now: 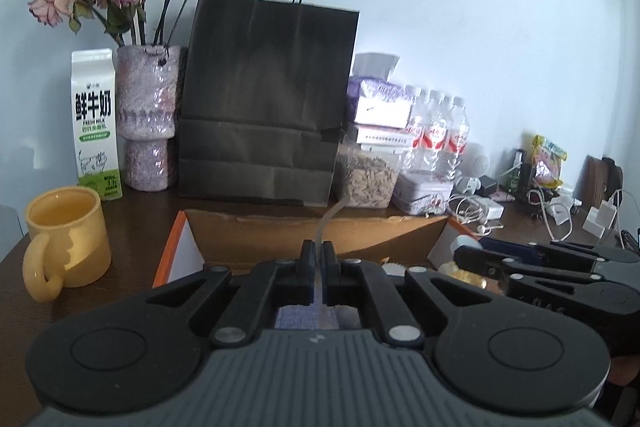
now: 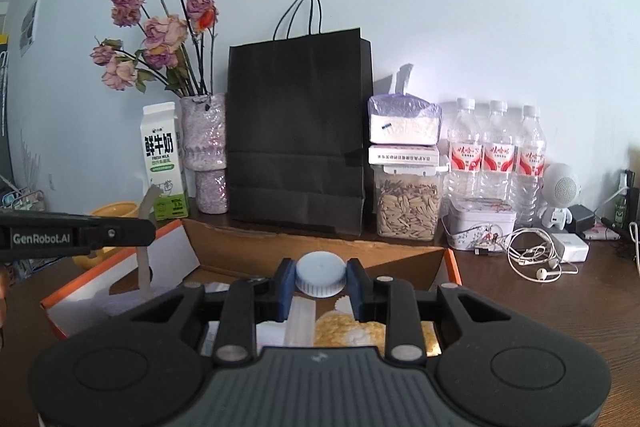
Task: Organize objects
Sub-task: 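Open both tools to drop the cap and cord into the box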
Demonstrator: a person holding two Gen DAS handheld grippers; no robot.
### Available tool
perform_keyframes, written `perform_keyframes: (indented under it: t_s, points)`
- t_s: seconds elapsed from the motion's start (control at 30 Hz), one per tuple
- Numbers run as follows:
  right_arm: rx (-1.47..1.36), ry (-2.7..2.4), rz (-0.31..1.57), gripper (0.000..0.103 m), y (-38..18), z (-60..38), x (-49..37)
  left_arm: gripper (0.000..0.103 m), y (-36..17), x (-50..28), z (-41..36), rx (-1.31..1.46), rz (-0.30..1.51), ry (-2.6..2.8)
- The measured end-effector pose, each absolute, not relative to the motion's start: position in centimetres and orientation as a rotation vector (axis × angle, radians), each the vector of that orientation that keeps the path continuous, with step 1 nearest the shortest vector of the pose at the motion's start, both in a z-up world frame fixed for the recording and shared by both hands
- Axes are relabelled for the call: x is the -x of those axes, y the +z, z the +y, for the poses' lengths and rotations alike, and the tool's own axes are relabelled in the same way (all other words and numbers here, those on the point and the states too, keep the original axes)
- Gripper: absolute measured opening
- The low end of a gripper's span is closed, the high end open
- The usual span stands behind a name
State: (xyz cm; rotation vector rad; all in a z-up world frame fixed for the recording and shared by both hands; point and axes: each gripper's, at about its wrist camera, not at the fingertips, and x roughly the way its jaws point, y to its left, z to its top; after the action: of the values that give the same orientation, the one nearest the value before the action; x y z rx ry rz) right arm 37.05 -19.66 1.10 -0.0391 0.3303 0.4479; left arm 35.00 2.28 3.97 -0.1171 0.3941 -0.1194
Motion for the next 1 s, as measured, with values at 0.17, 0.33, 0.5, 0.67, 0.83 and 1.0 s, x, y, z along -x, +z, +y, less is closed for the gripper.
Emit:
perform_keyframes:
  t_s: [0.17, 0.33, 0.5, 0.67, 0.83, 1.0]
  points:
    - [0.022, 0.445, 0.357, 0.027, 0.3, -20.2, -37.8, 0.004, 3.2, -35.7, 2.5, 0.114, 0.419, -0.106]
    - [0.031, 0.446, 0.373, 0.027, -0.1, -20.1, -37.9, 0.008, 3.1, -35.7, 2.5, 0.117, 0.426, -0.095]
    - [0.032, 0.434, 0.371, 0.087, -0.2, -20.2, -37.7, 0.103, 3.0, -35.5, 2.4, 0.118, 0.421, -0.040]
    - [0.039, 0.422, 0.358, 0.103, -0.1, -20.1, -37.5, 0.103, 3.3, -35.3, 2.2, 0.102, 0.400, -0.009]
    - [0.045, 0.420, 0.365, 0.103, -0.1, -20.0, -37.5, 0.103, 3.2, -35.4, 2.1, 0.098, 0.409, -0.006]
    - [0.049, 0.420, 0.367, 0.103, -0.2, -20.0, -37.5, 0.103, 3.1, -35.3, 2.0, 0.095, 0.413, -0.008]
